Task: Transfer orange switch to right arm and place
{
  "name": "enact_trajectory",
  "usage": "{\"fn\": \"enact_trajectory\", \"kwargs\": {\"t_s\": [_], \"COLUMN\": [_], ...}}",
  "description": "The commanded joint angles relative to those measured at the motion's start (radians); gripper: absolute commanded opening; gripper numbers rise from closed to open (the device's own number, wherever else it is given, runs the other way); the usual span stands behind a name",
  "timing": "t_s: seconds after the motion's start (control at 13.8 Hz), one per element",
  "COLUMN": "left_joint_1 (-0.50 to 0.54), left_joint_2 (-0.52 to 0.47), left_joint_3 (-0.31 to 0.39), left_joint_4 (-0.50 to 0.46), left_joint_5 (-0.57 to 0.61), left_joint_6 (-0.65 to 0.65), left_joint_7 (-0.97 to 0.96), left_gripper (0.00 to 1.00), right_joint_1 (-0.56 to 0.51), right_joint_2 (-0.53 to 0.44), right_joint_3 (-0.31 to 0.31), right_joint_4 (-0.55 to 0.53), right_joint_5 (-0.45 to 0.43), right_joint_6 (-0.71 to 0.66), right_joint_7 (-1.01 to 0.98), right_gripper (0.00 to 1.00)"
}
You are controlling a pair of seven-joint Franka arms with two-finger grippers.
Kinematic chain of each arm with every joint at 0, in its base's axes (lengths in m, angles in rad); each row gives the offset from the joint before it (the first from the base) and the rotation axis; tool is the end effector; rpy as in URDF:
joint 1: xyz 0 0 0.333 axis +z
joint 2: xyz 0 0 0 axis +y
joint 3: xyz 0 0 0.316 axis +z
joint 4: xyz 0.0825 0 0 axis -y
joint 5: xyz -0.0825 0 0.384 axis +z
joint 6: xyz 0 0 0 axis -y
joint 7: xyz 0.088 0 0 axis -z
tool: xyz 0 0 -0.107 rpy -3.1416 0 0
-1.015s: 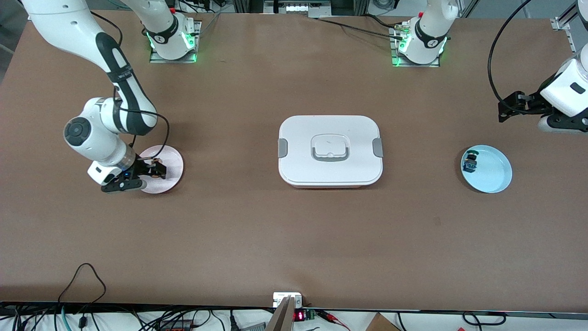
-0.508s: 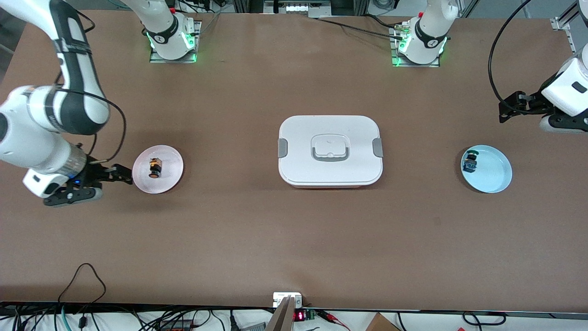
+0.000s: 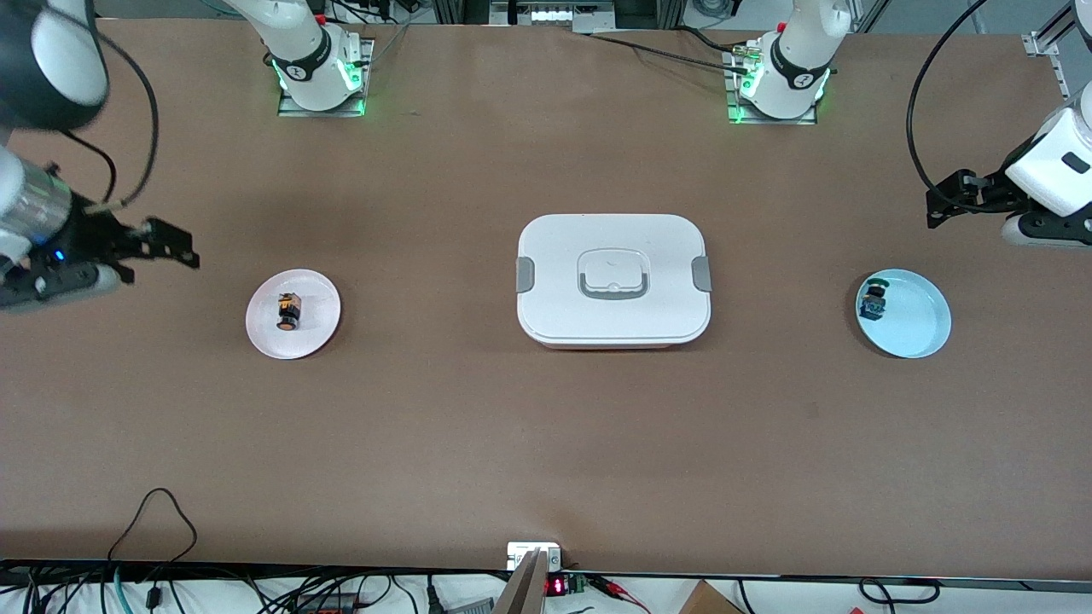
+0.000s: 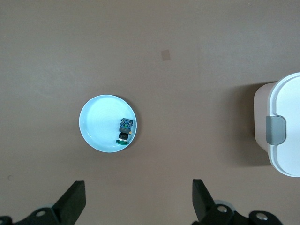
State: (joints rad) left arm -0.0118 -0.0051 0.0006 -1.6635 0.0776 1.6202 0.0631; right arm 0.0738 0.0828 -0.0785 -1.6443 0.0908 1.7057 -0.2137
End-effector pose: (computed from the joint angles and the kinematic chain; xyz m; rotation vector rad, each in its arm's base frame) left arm 0.5546 0.0017 0.5880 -3.0622 0.1220 0.0616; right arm 0.5862 0.0074 0.5544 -3.0417 -0.2991 0.0182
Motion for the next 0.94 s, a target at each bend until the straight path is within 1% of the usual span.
{"fn": "enact_trajectory", "kwargs": {"t_s": [0.0, 0.15, 0.29, 0.51, 0.87], "left_joint_1": [-0.007, -0.005, -0.007, -0.01, -0.01], "left_joint_2": [0.016, 0.016, 0.016, 0.016, 0.016], "left_joint_3": [0.004, 0.004, 0.004, 0.004, 0.004], "left_joint_4": [0.034, 0.034, 0.034, 0.039, 0.039], "left_joint_5": [0.005, 0.005, 0.007, 0.007, 0.007], "left_joint_6": [-0.025, -0.025, -0.025, -0.025, -0.023], "left_joint_7": [-0.011, -0.009, -0.006, -0.003, -0.003], "left_gripper": [1.0, 1.0, 1.0, 1.0, 1.0], "right_joint_1": [0.007, 0.006, 0.007, 0.015, 0.021], "right_joint_2": [-0.073, -0.086, -0.084, -0.08, -0.072], "right_joint_3": [0.009, 0.009, 0.009, 0.011, 0.011], "right_joint_4": [-0.035, -0.032, -0.025, -0.02, -0.012], "right_joint_5": [-0.019, -0.019, -0.02, -0.048, -0.051], "right_joint_6": [-0.052, -0.076, -0.077, -0.069, -0.075], "right_joint_7": [0.13, 0.165, 0.165, 0.162, 0.154], "right_gripper": [1.0, 1.0, 1.0, 1.0, 1.0]}}
